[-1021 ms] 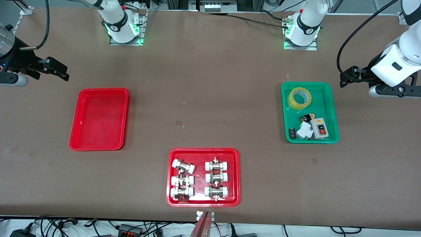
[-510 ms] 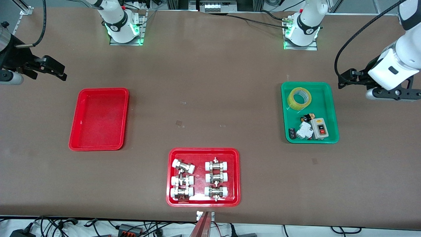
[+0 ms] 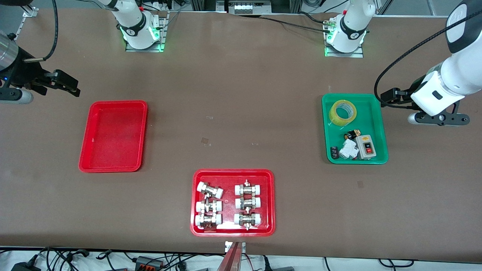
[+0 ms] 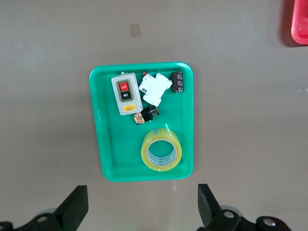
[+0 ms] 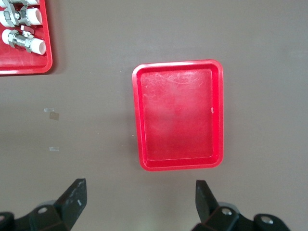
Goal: Left arm passes tape to right arm into tray
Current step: 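Lower the left gripper onto the tape roll in the green tray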
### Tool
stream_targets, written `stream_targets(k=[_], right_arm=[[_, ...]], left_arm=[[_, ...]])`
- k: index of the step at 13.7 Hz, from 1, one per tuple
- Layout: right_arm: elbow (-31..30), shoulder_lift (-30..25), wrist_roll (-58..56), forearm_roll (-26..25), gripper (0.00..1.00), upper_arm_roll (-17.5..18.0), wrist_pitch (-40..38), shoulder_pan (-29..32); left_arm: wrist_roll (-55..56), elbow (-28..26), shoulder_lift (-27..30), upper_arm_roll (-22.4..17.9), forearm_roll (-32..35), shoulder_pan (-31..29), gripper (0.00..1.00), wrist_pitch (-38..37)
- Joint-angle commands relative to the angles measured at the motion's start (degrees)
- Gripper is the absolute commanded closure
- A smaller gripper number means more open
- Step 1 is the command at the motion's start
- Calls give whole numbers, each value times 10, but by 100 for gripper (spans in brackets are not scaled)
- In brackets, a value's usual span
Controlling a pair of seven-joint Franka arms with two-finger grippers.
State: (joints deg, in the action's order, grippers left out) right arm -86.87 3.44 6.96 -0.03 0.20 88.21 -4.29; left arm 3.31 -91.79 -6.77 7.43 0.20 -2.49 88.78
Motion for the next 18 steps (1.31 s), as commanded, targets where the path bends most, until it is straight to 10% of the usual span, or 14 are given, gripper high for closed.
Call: stream_targets(k=[1, 10, 18], right_arm=[[-2, -2, 5, 3, 0, -1, 1, 1], [-3, -4, 6, 3, 0, -5, -6, 2], [-4, -4, 6, 4, 0, -6, -9, 2]], left_arm=[[-6, -12, 2, 0, -9, -4, 0, -1], [-6, -344, 34, 0, -4, -28, 0, 256], [-7, -385, -75, 0, -3, -32, 0, 368]])
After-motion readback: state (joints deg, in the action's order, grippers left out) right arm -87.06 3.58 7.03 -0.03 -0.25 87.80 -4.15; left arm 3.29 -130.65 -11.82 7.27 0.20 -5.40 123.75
